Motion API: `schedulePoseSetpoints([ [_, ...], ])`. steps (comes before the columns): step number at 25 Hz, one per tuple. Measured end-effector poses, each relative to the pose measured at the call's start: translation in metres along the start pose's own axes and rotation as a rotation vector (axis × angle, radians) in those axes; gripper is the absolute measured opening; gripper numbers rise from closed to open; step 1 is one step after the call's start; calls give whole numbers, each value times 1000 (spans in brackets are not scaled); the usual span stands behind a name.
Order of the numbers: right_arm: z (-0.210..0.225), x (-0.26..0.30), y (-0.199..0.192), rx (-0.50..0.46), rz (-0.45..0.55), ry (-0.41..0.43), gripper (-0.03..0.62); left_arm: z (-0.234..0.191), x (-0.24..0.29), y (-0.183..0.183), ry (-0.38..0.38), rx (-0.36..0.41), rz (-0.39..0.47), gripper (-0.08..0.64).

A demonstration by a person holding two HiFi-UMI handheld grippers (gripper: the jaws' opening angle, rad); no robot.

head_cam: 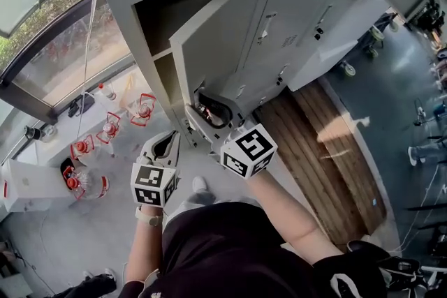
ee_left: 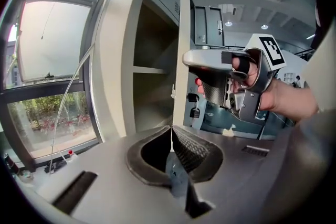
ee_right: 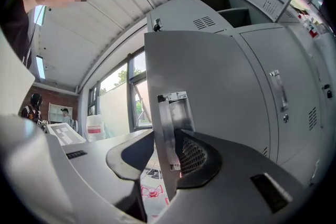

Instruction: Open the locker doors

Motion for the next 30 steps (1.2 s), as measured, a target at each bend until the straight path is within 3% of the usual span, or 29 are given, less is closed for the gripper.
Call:
schedulePoseSetpoints([
  [8, 12, -60, 5, 25, 24, 12, 158, 62, 23, 10, -71, 31, -7, 20],
  [14, 32, -110, 8, 68, 57, -34, 166, 105, 42, 17, -129, 53, -11, 20],
  [22, 72, -175, 21, 106, 114, -144, 112, 163, 73, 29, -228, 80, -17, 20],
  [30, 120, -219, 32, 134, 146, -262, 106, 205, 106, 41, -327, 131, -28, 20],
])
Point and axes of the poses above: the fingertips, and each gripper's own axes: x forward along the fingers, z to its right, y out of its top, the point moved 2 cm from there along -x, backward along the fingers, and after that the axes turned 4 degrees about x, right-handed, at the moved point
